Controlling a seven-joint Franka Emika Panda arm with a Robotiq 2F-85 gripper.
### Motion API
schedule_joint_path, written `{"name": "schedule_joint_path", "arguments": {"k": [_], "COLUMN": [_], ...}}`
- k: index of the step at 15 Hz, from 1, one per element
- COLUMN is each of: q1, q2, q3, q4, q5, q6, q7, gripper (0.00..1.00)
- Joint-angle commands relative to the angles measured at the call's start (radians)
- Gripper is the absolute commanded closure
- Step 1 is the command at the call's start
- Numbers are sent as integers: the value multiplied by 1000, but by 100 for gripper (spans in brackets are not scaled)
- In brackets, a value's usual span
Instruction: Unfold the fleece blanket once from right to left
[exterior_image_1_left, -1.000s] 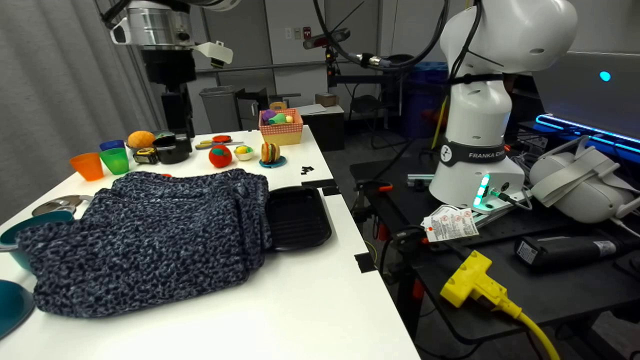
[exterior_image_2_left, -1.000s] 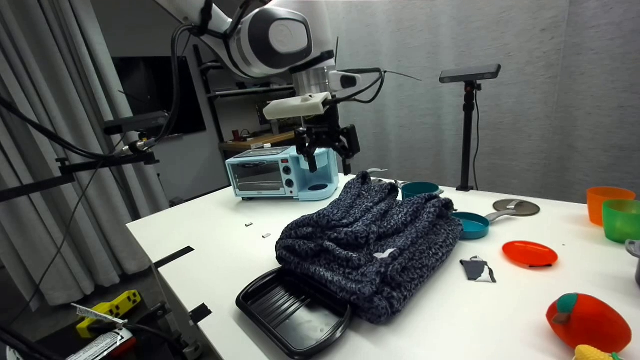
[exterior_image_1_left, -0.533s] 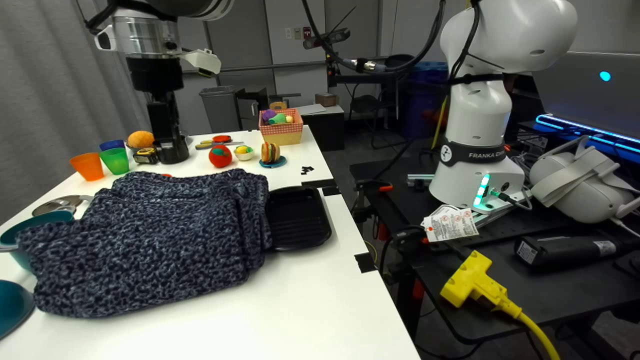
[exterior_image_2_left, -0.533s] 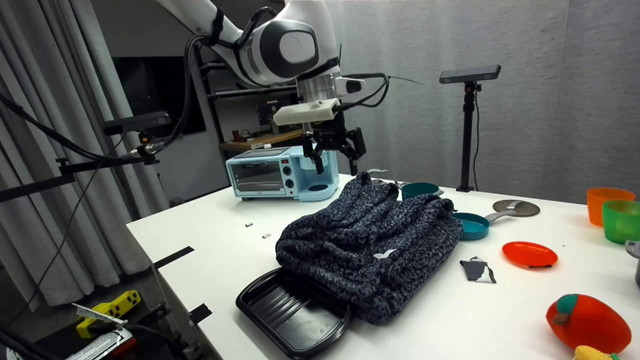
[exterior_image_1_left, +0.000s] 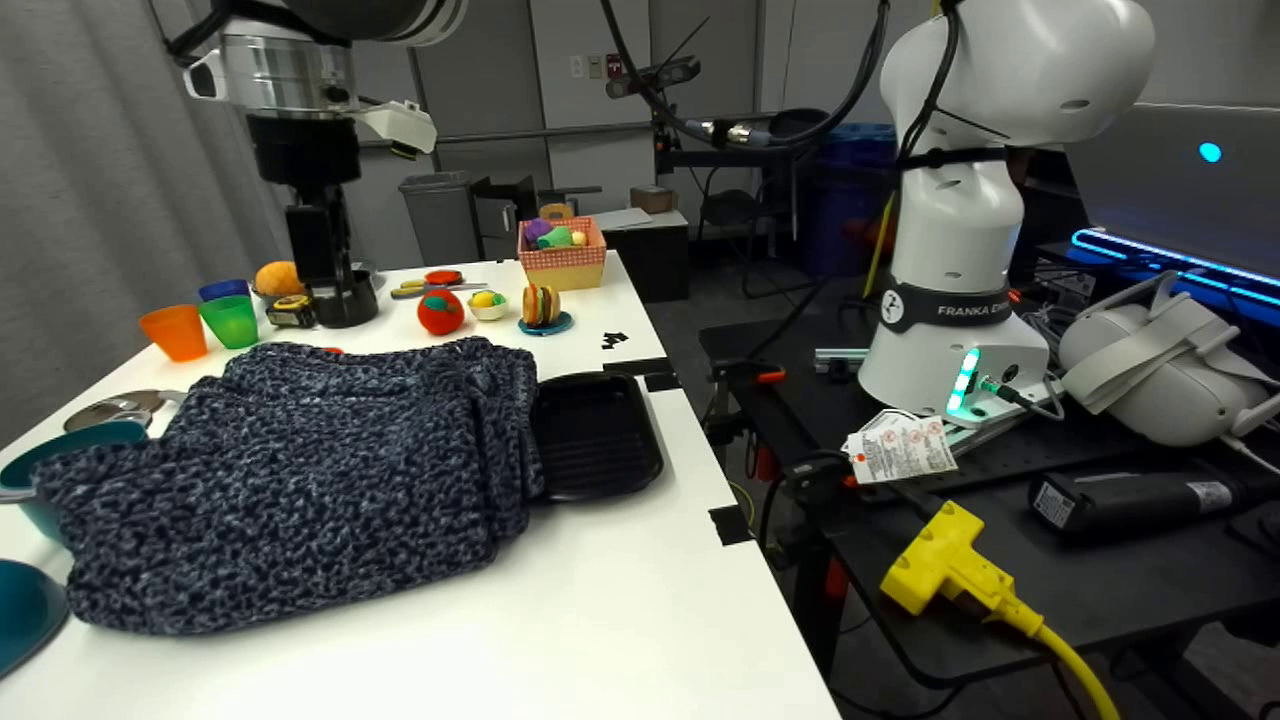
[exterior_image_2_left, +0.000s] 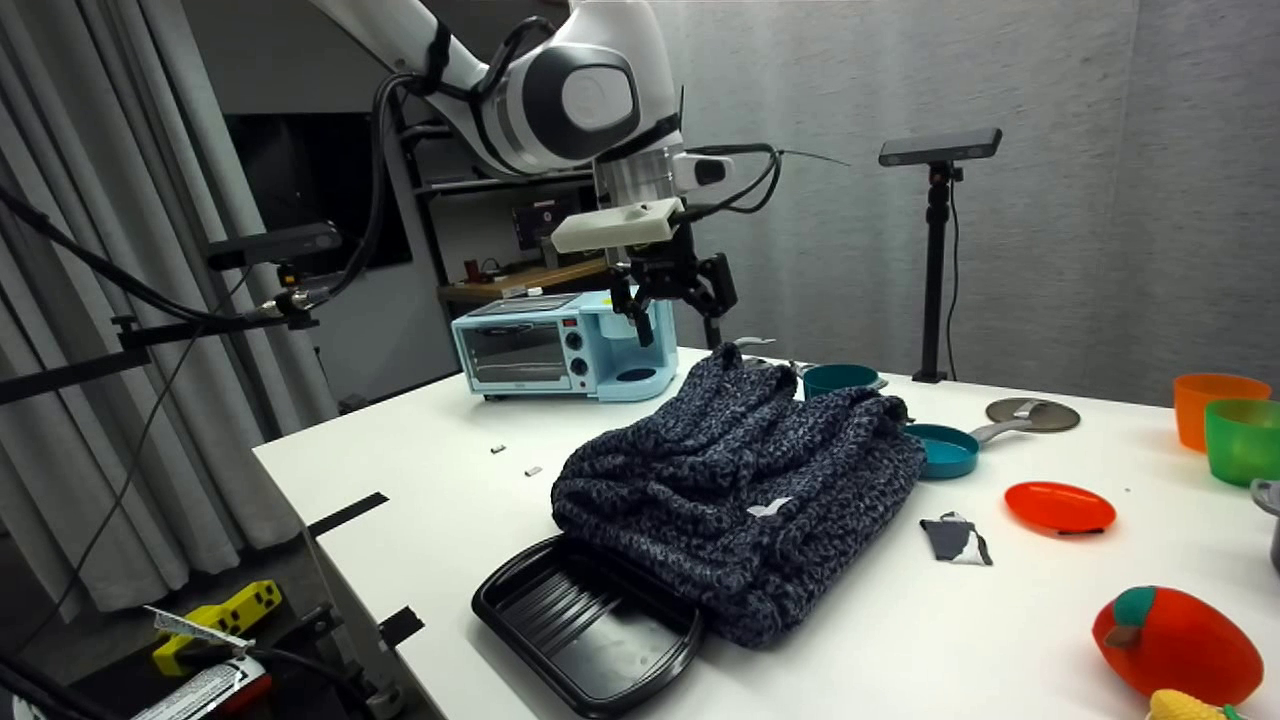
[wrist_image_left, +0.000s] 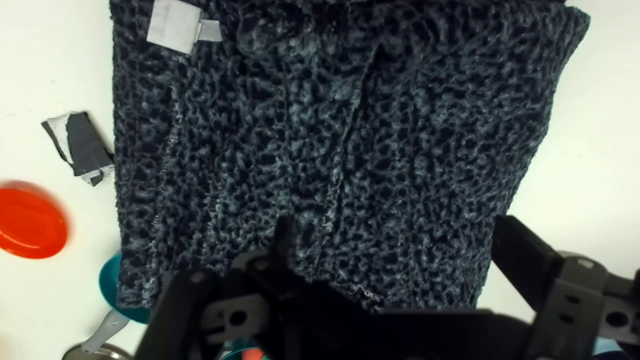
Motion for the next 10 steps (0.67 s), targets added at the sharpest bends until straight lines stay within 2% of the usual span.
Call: {"name": "schedule_joint_path", "arguments": {"k": [1, 10], "q1": [-12, -1], "q2": [-1, -2], "q3": [14, 3], "q4": [2, -6], "q5": [8, -19], "q6": [-11, -2], "q7": [0, 75], "gripper": [0, 0]}}
